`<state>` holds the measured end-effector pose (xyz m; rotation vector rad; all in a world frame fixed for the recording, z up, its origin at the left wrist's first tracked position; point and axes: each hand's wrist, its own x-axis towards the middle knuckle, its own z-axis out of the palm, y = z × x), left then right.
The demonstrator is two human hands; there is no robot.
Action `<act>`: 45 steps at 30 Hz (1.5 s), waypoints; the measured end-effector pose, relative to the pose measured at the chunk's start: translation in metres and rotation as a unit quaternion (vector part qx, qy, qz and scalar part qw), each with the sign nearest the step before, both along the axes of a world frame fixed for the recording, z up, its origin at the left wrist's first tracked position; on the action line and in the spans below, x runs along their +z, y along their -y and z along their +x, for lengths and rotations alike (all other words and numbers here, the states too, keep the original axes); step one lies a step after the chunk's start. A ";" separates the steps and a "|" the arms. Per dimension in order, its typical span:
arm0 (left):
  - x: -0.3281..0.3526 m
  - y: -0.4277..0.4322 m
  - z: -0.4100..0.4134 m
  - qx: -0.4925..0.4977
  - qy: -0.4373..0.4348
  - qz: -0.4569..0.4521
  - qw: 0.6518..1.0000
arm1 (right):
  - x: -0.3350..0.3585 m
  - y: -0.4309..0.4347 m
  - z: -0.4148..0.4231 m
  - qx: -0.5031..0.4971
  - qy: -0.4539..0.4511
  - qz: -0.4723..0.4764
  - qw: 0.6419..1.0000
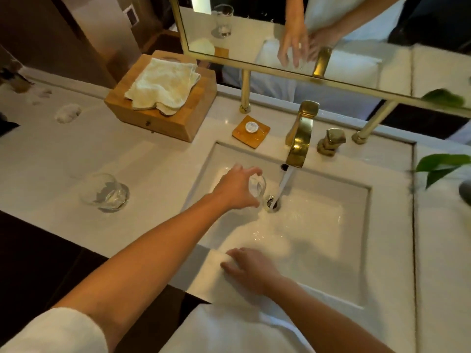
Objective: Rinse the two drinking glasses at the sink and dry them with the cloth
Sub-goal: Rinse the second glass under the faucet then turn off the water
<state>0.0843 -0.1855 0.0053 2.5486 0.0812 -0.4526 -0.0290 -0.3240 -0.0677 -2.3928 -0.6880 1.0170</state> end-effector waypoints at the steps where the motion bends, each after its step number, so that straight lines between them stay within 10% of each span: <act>1: -0.004 0.011 0.002 -0.003 0.004 -0.012 1.000 | -0.001 0.003 0.004 -0.048 -0.051 0.026 0.997; 4: -0.010 0.034 0.007 -0.016 0.017 -0.033 0.999 | 0.003 0.019 0.019 -0.236 -0.201 0.114 0.944; 9: -0.007 0.053 0.022 -0.018 0.045 -0.039 0.998 | 0.019 0.055 0.075 -0.556 -0.359 0.264 0.702; 17: -0.015 0.070 0.034 0.006 0.052 -0.034 0.998 | 0.033 0.065 0.138 -0.615 -0.438 0.411 0.511; 29: -0.009 0.039 0.008 -0.018 0.152 -0.038 0.988 | 0.028 0.033 0.178 -0.579 -0.432 0.362 0.589; 35: -0.021 0.019 0.000 -0.055 0.105 -0.028 0.993 | 0.027 0.041 0.182 -0.644 -0.166 0.209 0.716; 40: -0.034 0.030 -0.001 -0.065 0.084 -0.031 0.994 | 0.028 0.069 0.190 -0.462 0.147 0.046 0.873; 45: -0.036 0.046 -0.004 -0.086 0.049 -0.021 0.995 | 0.030 0.091 0.204 -0.277 0.275 -0.104 0.915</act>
